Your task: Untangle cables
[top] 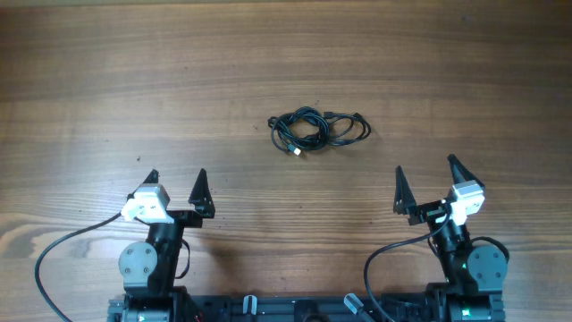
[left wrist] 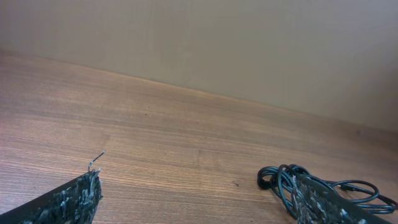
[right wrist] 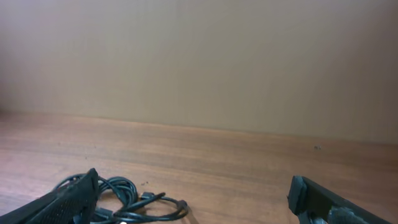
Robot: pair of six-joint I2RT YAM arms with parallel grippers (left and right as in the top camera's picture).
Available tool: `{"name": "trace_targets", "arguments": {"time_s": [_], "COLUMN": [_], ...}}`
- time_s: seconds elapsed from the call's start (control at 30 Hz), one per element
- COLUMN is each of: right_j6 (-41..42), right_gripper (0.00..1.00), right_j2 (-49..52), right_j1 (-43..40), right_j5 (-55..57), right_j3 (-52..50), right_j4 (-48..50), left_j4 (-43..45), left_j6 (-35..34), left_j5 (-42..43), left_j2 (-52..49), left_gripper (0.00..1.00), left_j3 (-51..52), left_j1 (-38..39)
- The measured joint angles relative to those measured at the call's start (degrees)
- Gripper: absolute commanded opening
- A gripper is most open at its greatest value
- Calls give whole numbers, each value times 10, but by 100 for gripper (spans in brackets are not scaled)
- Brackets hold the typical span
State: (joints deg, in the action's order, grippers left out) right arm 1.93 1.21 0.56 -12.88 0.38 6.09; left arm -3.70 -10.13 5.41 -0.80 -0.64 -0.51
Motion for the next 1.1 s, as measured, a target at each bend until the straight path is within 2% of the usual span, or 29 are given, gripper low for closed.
{"name": "trace_targets", "arguments": {"time_s": [0.17,0.27,0.43,0.53,0.63,0.8,0.9,0.97,1.1], "right_j6": [71,85,90,85,80,70,63,54,38], "right_gripper": [100,100,100,100,100,100,100,100,100], "right_j2": [8,33,132,231,294,351,385,405,450], "right_j1": [0,0,0,0,0,0,0,0,0], "right_j5": [-5,-9,-26,-51,-67,-90,-121,-128,-132], "right_j3": [0,2,73,156,218,288,346,397,494], "right_j4": [14,34,33,31,1,-73,-184,-270,-398], "left_j4": [11,16,10,-20,-41,-59,-123,-193,-267], "left_j6": [0,-12,-42,-45,-47,-50,-44,-38,-25], "left_j5": [5,7,9,12,15,54,100,123,144], "left_j2": [0,0,0,-4,-64,-263,-436,-515,-650], "left_gripper": [100,100,100,100,100,100,100,100,100], "left_j3": [0,0,-14,-74,-132,-250,-381,-461,-611], "left_j1": [0,0,0,0,0,0,0,0,16]}}
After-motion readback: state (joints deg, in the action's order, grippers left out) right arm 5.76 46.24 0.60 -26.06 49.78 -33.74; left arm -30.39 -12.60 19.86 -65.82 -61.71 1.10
